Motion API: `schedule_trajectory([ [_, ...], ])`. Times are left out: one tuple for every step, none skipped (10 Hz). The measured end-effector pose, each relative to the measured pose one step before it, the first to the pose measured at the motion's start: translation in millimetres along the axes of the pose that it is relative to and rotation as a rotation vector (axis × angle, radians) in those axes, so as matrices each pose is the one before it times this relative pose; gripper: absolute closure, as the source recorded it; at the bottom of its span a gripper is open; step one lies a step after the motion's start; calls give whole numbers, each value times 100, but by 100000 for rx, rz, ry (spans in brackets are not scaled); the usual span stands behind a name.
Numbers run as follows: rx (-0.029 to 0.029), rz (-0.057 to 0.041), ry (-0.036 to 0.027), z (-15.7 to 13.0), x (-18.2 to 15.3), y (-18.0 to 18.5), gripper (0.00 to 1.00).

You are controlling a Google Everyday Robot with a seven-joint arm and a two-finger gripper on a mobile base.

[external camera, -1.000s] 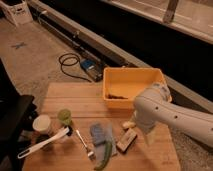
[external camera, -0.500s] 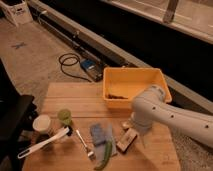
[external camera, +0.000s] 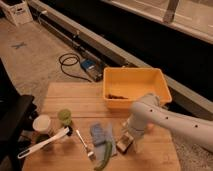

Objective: Place eraser in tray

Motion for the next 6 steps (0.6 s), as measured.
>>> schedule_trajectory([
  [40,-1314,-2512,801,-423,-218,20],
  [155,-1000,-1789,520,-231,-209,20],
  [245,-618,-1873,526,-72,-93,20],
  [426,265,-2887,854,259,89,20],
  [-141,636,-1147,451,254,122,20],
  [-239,337,-903,412,155,11,20],
])
